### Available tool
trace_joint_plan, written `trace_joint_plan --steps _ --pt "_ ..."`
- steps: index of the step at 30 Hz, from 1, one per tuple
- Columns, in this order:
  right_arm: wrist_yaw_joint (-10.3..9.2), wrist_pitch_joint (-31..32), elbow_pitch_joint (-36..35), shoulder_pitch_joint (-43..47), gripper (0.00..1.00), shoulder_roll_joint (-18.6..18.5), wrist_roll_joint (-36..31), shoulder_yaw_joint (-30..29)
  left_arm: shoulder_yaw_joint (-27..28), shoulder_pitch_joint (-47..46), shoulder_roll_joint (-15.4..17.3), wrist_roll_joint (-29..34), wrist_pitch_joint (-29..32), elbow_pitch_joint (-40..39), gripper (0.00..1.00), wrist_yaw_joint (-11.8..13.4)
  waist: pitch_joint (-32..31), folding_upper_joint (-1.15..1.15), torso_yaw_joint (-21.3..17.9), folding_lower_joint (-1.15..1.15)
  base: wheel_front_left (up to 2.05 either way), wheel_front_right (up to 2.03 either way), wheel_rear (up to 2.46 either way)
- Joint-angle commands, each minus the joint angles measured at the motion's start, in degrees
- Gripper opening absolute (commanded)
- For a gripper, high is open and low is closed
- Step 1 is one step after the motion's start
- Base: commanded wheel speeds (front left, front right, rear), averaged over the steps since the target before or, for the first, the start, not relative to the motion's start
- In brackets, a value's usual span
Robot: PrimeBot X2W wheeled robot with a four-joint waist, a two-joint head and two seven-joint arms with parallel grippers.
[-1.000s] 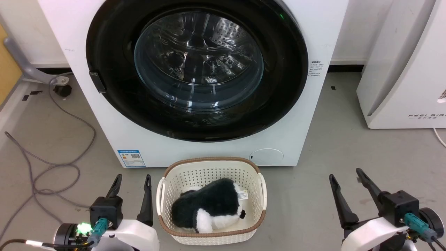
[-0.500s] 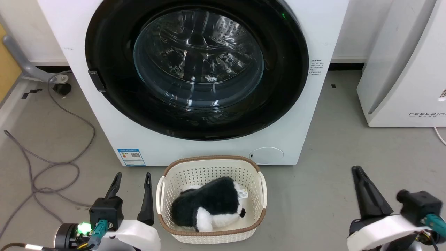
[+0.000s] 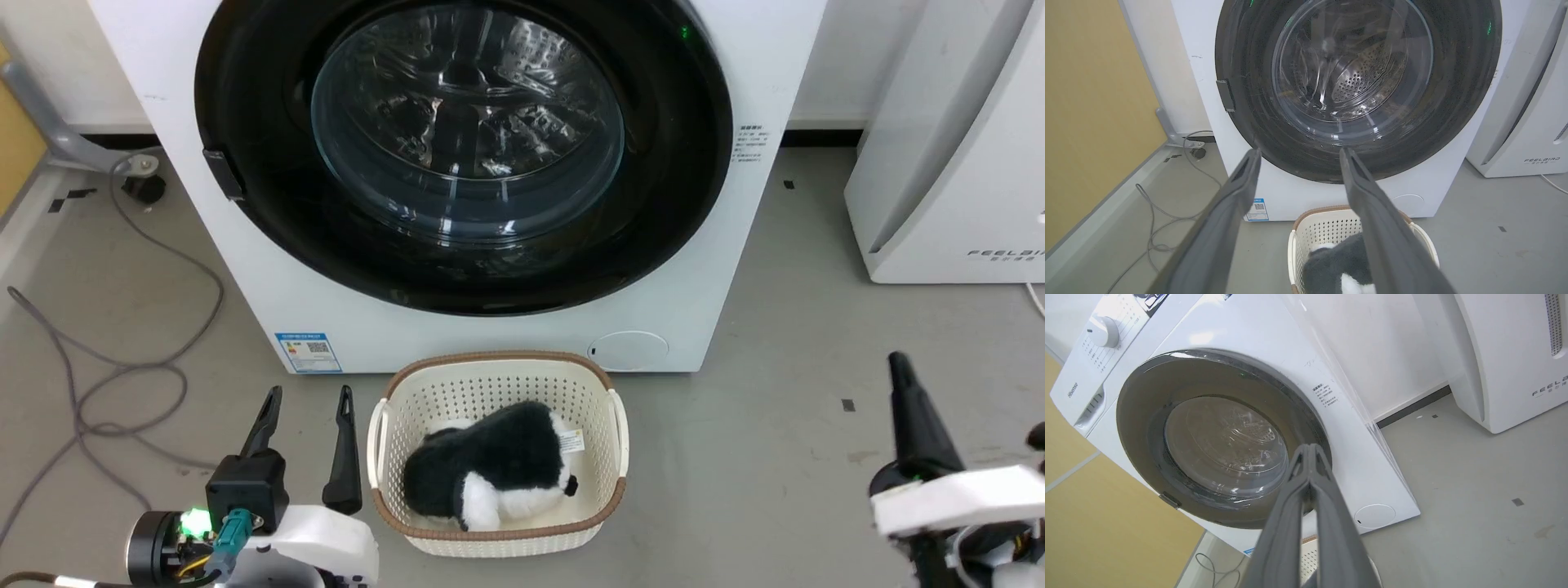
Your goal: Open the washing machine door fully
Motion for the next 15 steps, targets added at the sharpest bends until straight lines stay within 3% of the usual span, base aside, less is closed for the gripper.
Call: trace_joint_plan --steps 1,15 --pt "0.03 0.27 0.81 -1.76 0.00 0.00 2.69 -0.88 -0.23 -1.05 0.02 -0.45 -0.59 -0.40 1.00 0.37 0.34 0.00 0.17 -0.01 0.00 0.00 0.00" --pt "0.03 1.28 9.88 -15.42 0.00 -3.88 14.59 -6.76 -0.36 -4.58 0.02 -0.40 -2.27 -1.99 1.00 1.56 5.78 0.00 1.93 -0.01 0.00 0.00 0.00"
